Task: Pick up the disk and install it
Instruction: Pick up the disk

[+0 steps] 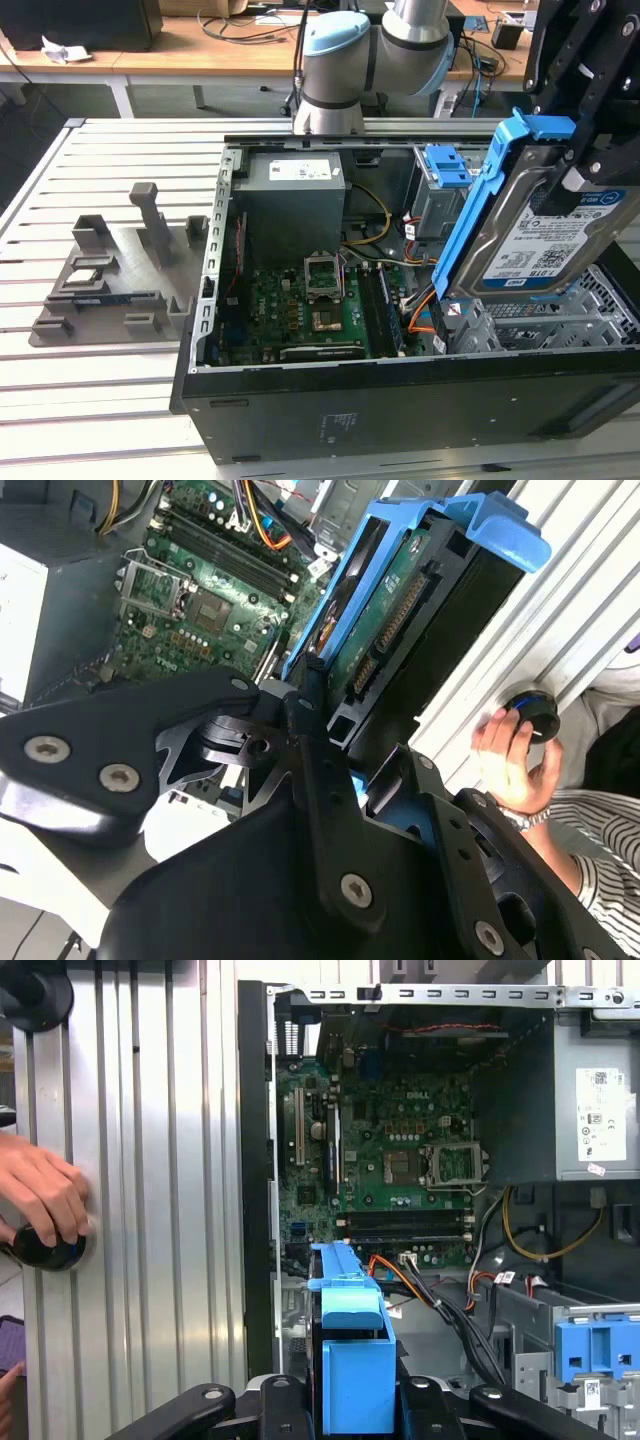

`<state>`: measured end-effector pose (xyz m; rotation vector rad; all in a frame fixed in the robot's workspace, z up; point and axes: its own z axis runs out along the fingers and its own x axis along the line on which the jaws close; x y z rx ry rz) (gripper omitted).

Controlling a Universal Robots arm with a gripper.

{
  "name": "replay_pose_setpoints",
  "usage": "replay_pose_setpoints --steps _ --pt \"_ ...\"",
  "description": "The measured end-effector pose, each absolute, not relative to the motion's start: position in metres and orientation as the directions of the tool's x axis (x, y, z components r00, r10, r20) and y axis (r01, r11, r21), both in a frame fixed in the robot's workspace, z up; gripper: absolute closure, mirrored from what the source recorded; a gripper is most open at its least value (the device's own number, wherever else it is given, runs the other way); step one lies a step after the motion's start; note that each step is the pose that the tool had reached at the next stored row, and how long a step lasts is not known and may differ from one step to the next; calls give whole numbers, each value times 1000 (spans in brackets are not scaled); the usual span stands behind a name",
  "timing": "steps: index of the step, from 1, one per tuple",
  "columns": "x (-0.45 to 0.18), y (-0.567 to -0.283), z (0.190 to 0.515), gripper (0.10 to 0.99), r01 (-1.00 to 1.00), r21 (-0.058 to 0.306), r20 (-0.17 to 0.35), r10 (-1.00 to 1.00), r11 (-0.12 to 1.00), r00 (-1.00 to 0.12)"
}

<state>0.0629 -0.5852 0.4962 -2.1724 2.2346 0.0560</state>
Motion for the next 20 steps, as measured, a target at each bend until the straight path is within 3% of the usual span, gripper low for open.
replay_pose_setpoints --steps 20 --pt "103 -585 484 722 -1000 9 -39 -999 28 -28"
